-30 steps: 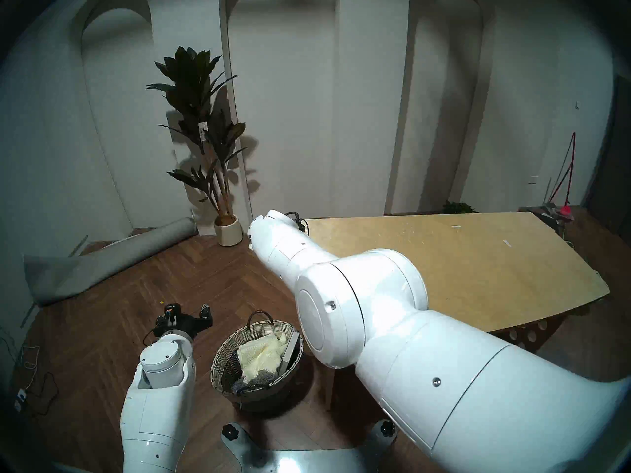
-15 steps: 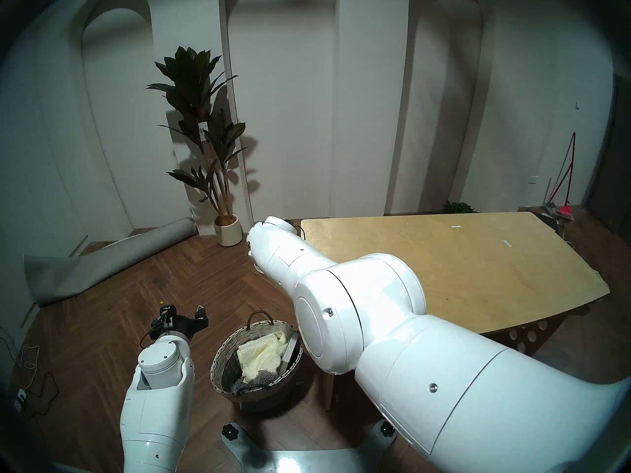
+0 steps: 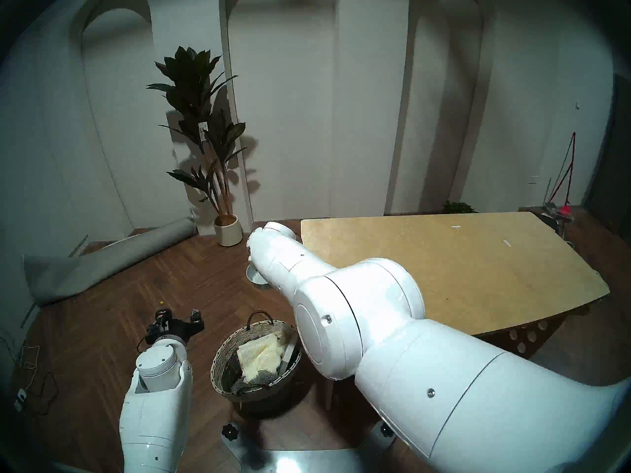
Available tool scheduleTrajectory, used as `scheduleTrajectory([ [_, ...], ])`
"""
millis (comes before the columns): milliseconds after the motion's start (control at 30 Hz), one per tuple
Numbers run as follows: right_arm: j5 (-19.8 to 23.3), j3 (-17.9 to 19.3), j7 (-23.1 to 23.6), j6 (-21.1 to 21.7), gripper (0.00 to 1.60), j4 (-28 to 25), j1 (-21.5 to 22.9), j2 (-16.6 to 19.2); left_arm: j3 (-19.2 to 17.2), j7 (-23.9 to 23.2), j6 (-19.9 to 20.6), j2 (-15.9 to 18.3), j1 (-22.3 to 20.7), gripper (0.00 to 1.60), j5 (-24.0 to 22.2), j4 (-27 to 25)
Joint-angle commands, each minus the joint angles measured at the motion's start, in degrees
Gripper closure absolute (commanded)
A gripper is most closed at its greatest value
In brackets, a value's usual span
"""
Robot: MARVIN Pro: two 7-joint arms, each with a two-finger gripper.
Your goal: Load the items into the basket from the rear
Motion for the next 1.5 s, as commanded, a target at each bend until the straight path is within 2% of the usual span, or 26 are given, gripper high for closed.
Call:
scheduleTrajectory([
  [0, 0.5, -0.8, 1.3, 1.8, 1.60, -1.4, 0.3, -0.4, 0.1, 0.0, -0.7, 0.1, -0.2, 0.00, 0.2, -1.6],
  [233, 1.2, -1.9, 2.0, 3.4, 1.60, -1.5, 0.0, -0.4, 0.0, 0.3, -0.8, 0.2, -0.4, 0.00, 0.2, -1.9],
  [267, 1.3, -2.0, 2.1, 3.7, 1.57, -1.5, 0.0, -0.4, 0.0, 0.3, -0.9, 0.2, -0.4, 0.00, 0.2, -1.9],
  [333, 1.4, -2.4, 2.3, 4.0, 1.39, -1.6, 0.0, -0.4, 0.1, 0.4, -0.9, 0.2, -0.5, 0.00, 0.2, -1.9],
  [367, 1.5, -2.5, 2.3, 4.2, 1.39, -1.6, -0.1, -0.4, 0.1, 0.4, -0.9, 0.2, -0.5, 0.00, 0.2, -1.8],
  [433, 1.7, -2.8, 2.4, 4.6, 0.97, -1.6, -0.1, -0.4, 0.2, 0.5, -0.9, 0.2, -0.5, 0.00, 0.2, -1.8],
  [467, 1.7, -2.9, 2.5, 4.7, 0.39, -1.6, -0.1, -0.4, 0.2, 0.5, -0.9, 0.2, -0.5, 0.00, 0.2, -1.8],
  [500, 1.8, -3.1, 2.6, 4.9, 0.00, -1.6, -0.1, -0.4, 0.3, 0.5, -0.9, 0.2, -0.5, 0.00, 0.2, -1.7],
  [867, 2.4, -4.6, 3.8, 5.9, 0.00, -2.6, 0.6, -0.4, 0.9, 0.3, -1.0, 0.3, -0.4, 0.00, 0.2, -1.9],
  [1167, 0.9, -7.0, 6.0, 2.8, 0.00, -6.4, 4.1, -0.4, 2.2, -0.5, -2.8, 1.1, -1.4, 0.00, 0.9, -3.7],
  [1467, -1.8, -9.7, 6.9, -0.8, 0.00, -8.8, 5.1, 0.5, 2.9, -1.0, -4.5, 1.9, -3.6, 0.00, 1.5, -5.8],
])
